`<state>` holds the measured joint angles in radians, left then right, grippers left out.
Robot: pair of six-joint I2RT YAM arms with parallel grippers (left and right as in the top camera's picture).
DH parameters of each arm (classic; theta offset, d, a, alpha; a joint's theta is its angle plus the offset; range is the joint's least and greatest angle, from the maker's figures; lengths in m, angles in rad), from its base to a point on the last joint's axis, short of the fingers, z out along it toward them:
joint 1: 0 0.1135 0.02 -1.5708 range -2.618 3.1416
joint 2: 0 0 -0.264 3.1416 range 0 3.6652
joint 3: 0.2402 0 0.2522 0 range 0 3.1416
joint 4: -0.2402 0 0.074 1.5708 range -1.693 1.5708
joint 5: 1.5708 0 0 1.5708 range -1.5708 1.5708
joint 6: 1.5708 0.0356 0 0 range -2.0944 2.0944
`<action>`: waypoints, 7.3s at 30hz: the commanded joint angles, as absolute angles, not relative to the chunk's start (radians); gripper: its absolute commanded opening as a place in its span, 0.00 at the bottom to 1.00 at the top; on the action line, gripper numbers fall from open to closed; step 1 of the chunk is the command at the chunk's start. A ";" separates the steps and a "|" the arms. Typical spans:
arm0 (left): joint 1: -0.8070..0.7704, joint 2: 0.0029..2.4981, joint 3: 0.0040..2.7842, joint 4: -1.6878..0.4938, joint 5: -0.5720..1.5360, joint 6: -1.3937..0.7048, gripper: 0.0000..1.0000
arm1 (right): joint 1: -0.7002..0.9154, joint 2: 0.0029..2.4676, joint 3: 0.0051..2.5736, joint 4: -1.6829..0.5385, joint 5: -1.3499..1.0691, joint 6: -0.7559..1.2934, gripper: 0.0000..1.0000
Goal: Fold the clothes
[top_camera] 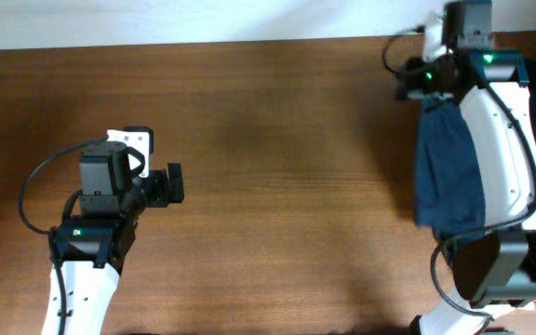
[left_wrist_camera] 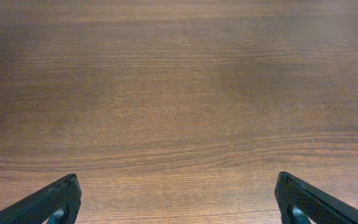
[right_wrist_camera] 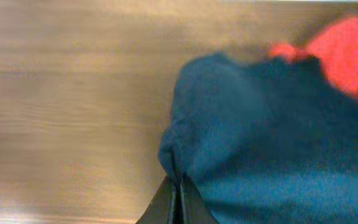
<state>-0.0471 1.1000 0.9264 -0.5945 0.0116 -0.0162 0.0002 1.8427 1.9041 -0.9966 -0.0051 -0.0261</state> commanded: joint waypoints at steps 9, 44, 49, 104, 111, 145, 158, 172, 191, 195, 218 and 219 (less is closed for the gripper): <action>-0.045 1.113 0.942 -0.599 0.024 -0.023 0.99 | 0.453 1.910 2.046 -0.842 -0.097 0.083 0.05; -0.161 1.746 0.990 -0.525 0.564 -0.308 0.00 | 0.181 1.990 2.039 -1.575 0.091 0.113 0.99; 0.221 1.524 1.282 -0.926 0.238 -0.139 0.00 | 0.123 1.990 2.038 -1.575 0.064 0.113 0.99; -0.028 1.556 0.934 -0.506 0.167 -0.379 0.99 | 0.084 1.668 1.320 -1.372 0.139 0.605 0.29; -0.029 1.772 0.934 -0.480 0.177 -0.508 0.99 | 0.084 1.668 1.374 -1.359 0.136 0.504 0.61; 0.119 1.157 1.082 -1.221 0.343 -0.062 0.00 | 0.467 2.217 1.374 -0.252 -0.809 0.376 0.80; 0.116 1.362 1.081 -0.823 0.371 -0.062 0.01 | 0.166 1.996 1.711 -0.730 -0.515 0.427 0.12; 0.195 1.674 1.159 -0.221 0.161 -0.145 0.82 | 0.216 2.011 1.613 -1.298 0.057 0.427 0.71; 0.245 1.546 0.932 -1.018 0.052 -0.375 0.91 | 0.208 1.748 1.202 -1.256 -0.233 0.533 0.86; 0.248 1.514 0.910 -0.977 -0.078 -0.544 0.92 | 0.208 1.686 1.201 -1.288 -0.233 0.614 0.86; 0.248 1.514 0.677 -0.692 -0.075 -0.583 0.01 | 0.377 1.657 0.889 -0.939 -0.522 1.031 0.86; 0.248 1.514 0.677 -0.725 -0.076 -0.583 0.01 | 0.407 1.657 0.868 -0.892 -0.516 1.062 0.86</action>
